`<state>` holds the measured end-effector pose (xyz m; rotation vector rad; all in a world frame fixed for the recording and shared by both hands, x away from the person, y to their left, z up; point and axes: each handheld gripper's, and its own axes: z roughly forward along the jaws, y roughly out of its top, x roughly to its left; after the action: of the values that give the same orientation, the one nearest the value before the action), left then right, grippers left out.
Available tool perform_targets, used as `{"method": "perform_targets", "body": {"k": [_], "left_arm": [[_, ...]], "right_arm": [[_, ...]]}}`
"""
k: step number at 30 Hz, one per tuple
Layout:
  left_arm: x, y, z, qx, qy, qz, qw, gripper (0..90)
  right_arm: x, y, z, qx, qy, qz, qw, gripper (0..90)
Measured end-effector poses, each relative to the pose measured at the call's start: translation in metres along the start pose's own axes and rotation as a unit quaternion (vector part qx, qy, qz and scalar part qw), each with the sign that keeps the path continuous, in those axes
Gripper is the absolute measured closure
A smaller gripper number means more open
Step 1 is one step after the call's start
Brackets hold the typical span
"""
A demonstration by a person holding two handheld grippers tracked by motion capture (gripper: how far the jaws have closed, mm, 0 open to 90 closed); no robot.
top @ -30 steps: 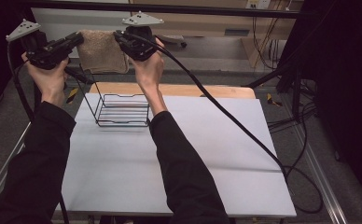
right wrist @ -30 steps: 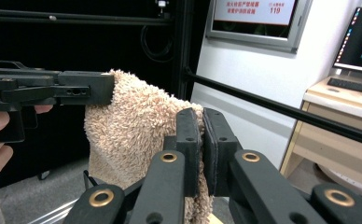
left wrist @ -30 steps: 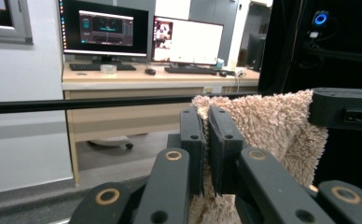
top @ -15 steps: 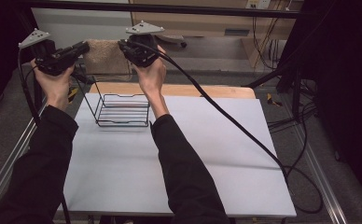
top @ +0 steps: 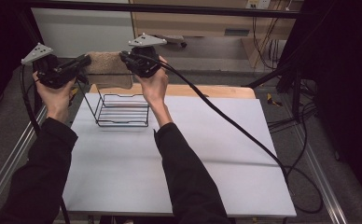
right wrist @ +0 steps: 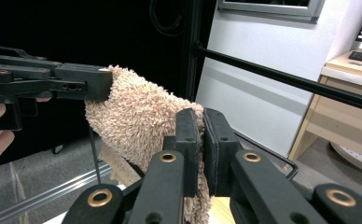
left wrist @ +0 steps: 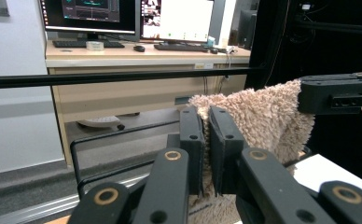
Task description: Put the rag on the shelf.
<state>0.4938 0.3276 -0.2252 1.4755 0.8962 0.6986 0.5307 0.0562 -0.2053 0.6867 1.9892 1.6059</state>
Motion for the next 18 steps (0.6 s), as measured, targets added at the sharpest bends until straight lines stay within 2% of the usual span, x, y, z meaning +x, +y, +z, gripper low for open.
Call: {"method": "perform_targets", "body": {"k": [4,11,18], "left_arm": [[0.001,-0.004,-0.002,0.001,0.000,-0.001,1.0000,83.9],[0.002,-0.011,-0.011,0.000,-0.009,0.008,0.9999,82.9],[0.001,-0.016,-0.016,0.014,-0.015,0.008,0.9998,81.5]], "right_arm": [[0.003,-0.001,0.000,0.004,0.004,-0.004,1.0000,85.3],[0.011,-0.004,-0.004,0.005,0.010,-0.025,0.9996,84.9],[0.017,-0.006,-0.007,0.021,0.014,-0.023,0.9994,84.9]]}}
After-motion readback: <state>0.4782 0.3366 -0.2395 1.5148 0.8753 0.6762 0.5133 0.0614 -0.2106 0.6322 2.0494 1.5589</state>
